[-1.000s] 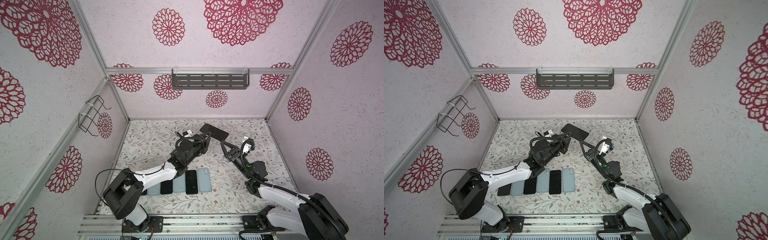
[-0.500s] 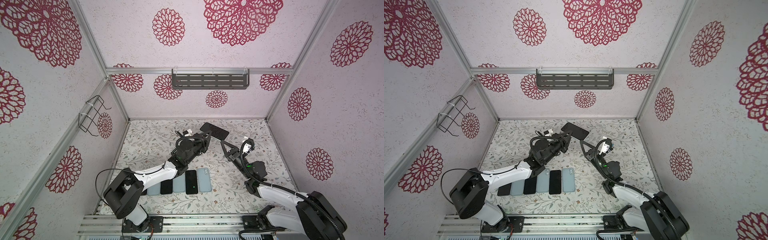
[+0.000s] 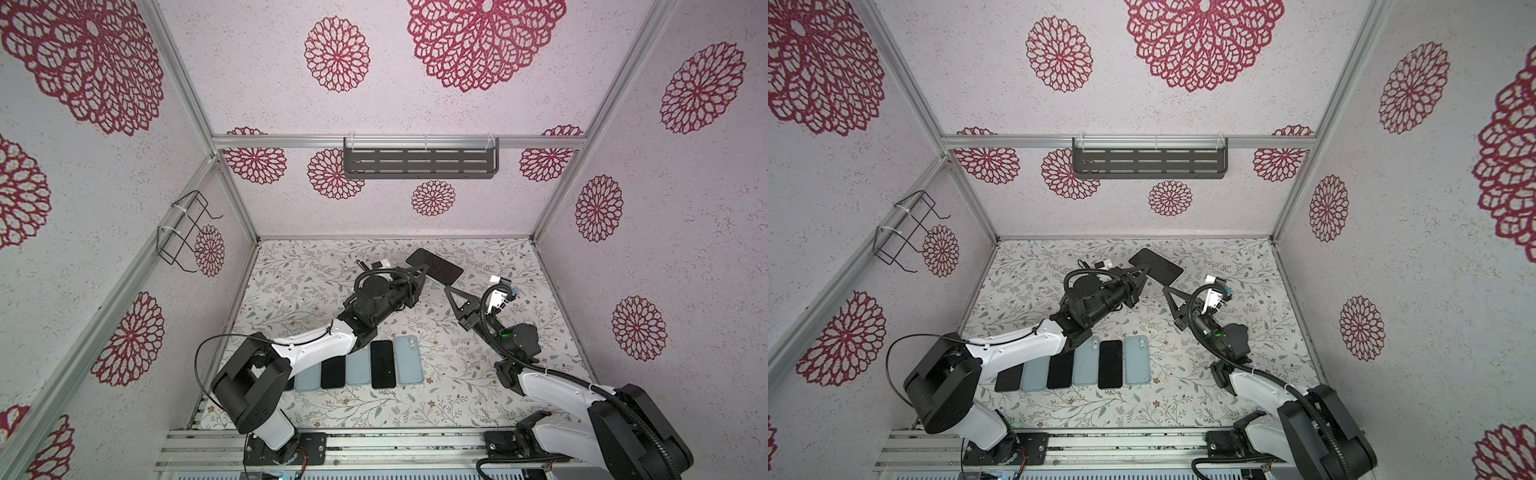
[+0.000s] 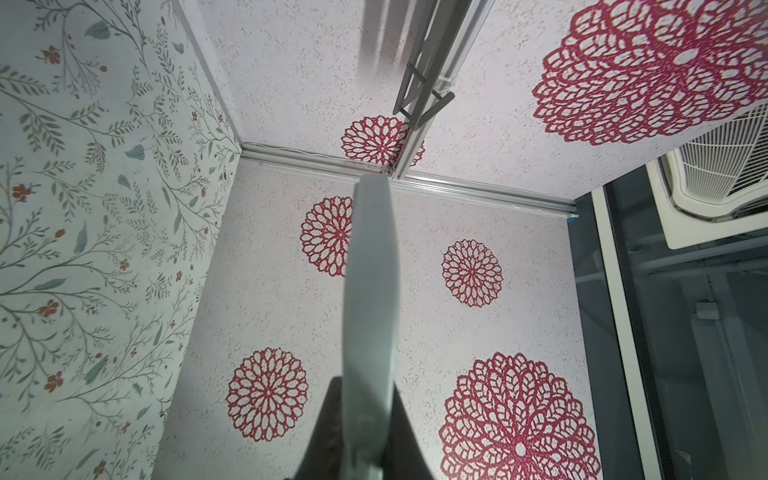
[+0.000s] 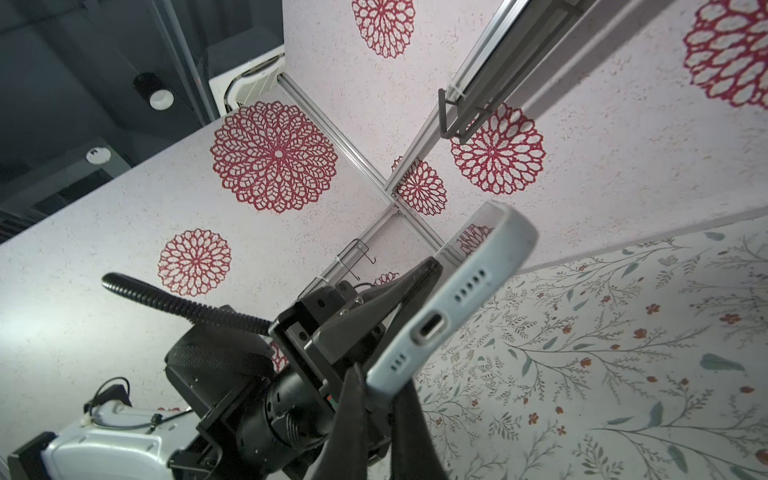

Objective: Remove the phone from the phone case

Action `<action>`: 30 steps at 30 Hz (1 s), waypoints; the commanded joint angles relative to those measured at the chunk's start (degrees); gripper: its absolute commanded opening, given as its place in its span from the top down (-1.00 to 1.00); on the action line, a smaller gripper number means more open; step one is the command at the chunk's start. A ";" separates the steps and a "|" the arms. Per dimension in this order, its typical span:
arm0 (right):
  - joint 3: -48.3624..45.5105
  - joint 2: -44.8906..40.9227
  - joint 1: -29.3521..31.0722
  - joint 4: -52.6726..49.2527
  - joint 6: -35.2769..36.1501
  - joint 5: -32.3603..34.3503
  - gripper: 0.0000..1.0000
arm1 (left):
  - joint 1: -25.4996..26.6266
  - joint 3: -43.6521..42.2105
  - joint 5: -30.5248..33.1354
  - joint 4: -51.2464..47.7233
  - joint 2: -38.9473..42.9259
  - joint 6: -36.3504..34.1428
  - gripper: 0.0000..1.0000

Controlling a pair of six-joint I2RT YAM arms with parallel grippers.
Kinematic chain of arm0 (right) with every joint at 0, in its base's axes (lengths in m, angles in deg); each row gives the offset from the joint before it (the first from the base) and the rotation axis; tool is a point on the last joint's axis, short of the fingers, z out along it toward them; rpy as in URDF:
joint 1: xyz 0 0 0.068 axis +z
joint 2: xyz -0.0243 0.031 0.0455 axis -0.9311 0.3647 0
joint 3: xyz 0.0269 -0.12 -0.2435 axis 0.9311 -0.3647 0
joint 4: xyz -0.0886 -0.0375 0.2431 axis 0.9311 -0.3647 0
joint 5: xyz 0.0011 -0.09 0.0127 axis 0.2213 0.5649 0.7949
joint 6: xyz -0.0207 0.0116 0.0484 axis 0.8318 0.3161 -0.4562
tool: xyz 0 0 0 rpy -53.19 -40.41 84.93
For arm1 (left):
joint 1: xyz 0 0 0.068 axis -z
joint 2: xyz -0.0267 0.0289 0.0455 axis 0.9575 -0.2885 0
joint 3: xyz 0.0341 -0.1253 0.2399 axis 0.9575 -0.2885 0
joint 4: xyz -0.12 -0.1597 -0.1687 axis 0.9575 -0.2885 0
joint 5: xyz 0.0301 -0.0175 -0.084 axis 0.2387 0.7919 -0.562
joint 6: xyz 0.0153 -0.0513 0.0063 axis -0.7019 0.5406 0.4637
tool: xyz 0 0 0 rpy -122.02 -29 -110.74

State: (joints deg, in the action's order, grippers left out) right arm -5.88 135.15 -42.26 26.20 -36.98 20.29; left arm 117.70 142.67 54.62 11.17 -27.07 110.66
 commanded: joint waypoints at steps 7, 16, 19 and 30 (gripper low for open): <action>1.74 -3.66 -2.62 -17.52 19.37 -5.15 1.00 | -0.41 4.10 -5.09 8.26 0.76 4.53 1.00; -1.16 -11.64 -3.12 -22.55 18.96 -2.01 0.76 | -2.05 4.54 -7.45 9.22 0.79 4.34 1.00; -2.71 -16.48 -4.21 -23.00 14.59 -3.41 0.07 | -5.42 4.29 -13.22 8.32 2.64 3.52 1.00; 4.05 -17.19 -6.66 -16.15 -7.10 -14.33 -0.58 | -14.12 -7.68 -33.17 14.96 6.83 13.10 1.00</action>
State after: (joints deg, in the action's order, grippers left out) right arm -4.31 116.51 -48.60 2.46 -35.06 9.56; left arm 103.62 137.62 26.89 18.91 -22.51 119.38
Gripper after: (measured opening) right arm 0.785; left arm 0.121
